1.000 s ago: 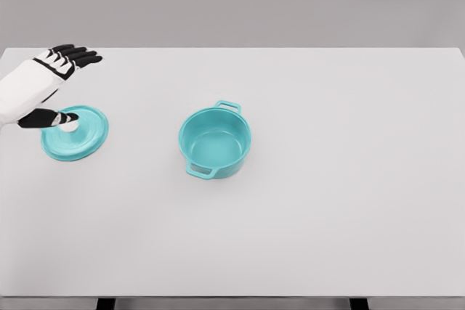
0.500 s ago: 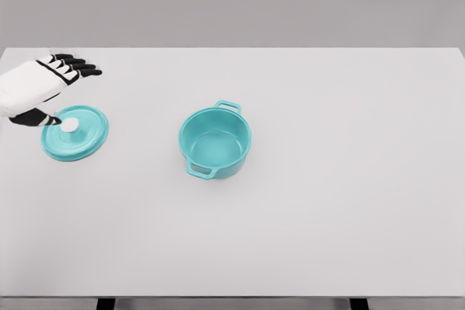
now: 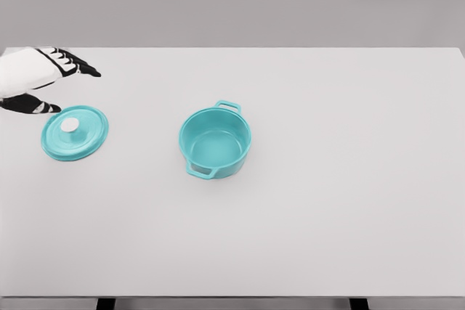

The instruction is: Cover the pot with left arm

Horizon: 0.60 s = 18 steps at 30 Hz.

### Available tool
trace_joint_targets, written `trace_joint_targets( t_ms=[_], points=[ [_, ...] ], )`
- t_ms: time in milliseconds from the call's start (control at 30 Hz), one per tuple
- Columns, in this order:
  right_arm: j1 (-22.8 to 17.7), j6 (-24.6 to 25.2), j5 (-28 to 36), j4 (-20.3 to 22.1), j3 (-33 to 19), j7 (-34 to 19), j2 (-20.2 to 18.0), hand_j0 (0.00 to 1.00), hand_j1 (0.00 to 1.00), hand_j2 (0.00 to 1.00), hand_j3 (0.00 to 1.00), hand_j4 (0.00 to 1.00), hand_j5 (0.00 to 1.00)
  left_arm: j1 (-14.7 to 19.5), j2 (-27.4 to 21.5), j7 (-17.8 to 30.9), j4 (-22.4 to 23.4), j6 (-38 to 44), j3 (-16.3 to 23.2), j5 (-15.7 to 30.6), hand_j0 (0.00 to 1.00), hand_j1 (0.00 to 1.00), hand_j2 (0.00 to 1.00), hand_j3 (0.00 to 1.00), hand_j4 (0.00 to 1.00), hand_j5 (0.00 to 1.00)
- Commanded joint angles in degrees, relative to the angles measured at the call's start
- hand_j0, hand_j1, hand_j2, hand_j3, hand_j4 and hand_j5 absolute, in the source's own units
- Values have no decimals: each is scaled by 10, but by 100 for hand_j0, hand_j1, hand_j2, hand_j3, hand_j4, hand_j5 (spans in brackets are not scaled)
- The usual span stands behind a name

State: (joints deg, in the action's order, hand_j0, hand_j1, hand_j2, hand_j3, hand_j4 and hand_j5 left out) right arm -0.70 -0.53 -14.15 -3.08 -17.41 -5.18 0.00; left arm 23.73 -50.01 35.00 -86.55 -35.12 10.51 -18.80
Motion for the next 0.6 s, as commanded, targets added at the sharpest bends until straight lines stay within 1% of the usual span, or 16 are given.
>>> trace_joint_targets(
  t_ms=[0, 233, 433, 567],
  points=[
    [0, 0, 0, 0, 0, 0, 0, 100, 100, 100, 100, 100, 100, 0, 0, 0, 18, 1, 40, 4, 83, 83, 83, 83, 83, 83],
    [0, 0, 0, 0, 0, 0, 0, 100, 100, 100, 100, 100, 100, -2, -7, 0, 21, 1, 43, 6, 82, 82, 82, 82, 82, 82],
    [0, 0, 0, 0, 0, 0, 0, 100, 100, 100, 100, 100, 100, -3, -7, 0, 56, 1, 58, 6, 82, 82, 82, 82, 82, 82],
    [0, 0, 0, 0, 0, 0, 0, 100, 100, 100, 100, 100, 100, -2, -6, 0, 67, 1, 65, 4, 82, 82, 82, 82, 82, 82]
  ],
)
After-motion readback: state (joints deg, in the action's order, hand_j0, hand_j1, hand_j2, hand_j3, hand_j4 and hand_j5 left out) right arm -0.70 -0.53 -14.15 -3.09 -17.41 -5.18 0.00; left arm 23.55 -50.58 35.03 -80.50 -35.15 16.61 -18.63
